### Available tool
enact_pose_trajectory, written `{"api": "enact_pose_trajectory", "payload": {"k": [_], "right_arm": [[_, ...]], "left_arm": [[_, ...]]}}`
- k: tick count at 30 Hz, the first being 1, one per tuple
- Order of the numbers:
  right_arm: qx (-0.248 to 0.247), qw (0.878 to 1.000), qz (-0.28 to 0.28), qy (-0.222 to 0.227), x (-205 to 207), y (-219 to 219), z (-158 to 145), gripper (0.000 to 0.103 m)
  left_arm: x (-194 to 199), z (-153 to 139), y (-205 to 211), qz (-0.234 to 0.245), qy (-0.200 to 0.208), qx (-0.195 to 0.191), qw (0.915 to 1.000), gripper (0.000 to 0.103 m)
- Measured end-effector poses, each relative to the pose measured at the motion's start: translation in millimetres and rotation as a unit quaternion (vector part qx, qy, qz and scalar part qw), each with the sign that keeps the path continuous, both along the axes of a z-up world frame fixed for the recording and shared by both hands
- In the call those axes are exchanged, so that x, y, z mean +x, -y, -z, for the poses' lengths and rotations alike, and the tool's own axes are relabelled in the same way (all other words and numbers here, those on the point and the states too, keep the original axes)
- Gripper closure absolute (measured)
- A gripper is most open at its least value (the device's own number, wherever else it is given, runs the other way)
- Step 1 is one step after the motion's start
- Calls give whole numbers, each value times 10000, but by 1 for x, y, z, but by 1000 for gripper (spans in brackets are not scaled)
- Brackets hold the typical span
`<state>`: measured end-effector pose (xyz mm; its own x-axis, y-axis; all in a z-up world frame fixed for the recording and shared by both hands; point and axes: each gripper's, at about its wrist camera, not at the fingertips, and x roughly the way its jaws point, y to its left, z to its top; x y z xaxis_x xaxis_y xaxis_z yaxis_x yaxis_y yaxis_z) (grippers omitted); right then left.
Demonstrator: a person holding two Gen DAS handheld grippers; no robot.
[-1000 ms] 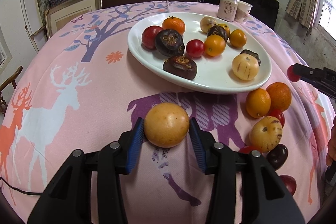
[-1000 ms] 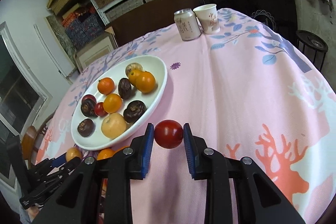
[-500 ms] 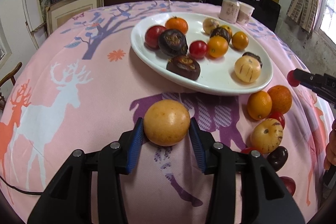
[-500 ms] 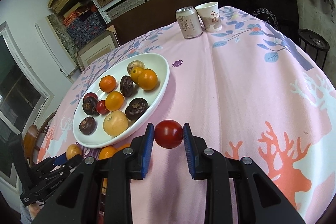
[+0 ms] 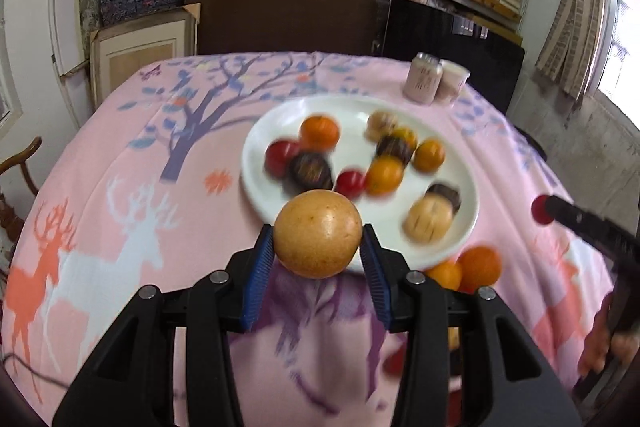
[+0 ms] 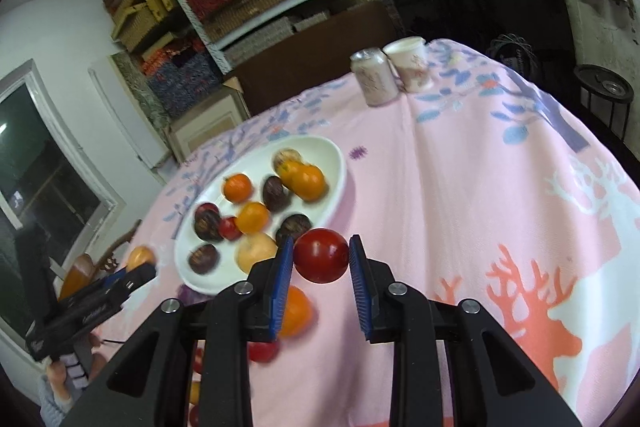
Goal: Organize fruits
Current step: 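Carry the yellow fruit and red tomato onto the white plate and open both tools, then move the left tool to the pile and grasp a purple-striped pepino fruit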
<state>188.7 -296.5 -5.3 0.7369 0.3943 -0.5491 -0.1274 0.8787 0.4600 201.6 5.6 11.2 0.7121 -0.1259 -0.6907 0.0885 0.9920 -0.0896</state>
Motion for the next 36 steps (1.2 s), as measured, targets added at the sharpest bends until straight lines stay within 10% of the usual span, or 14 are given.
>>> {"api": "enact_pose_trajectory", "payload": {"k": [10, 13, 20, 36], "right_arm": [[-250, 9974, -622, -277, 81, -56, -13, 73], [118, 9970, -647, -404, 98, -57, 5, 26], [482, 9982, -342, -93, 82, -28, -3, 13], [1021, 9928, 576, -259, 12, 32, 25, 5]], "left_arm": [[50, 23, 57, 453, -176, 280, 9984, 60], [58, 34, 52, 457, -320, 213, 9982, 57], [48, 21, 38, 362, -67, 83, 9993, 32], [-56, 23, 38, 671, 309, 200, 9971, 16]]}}
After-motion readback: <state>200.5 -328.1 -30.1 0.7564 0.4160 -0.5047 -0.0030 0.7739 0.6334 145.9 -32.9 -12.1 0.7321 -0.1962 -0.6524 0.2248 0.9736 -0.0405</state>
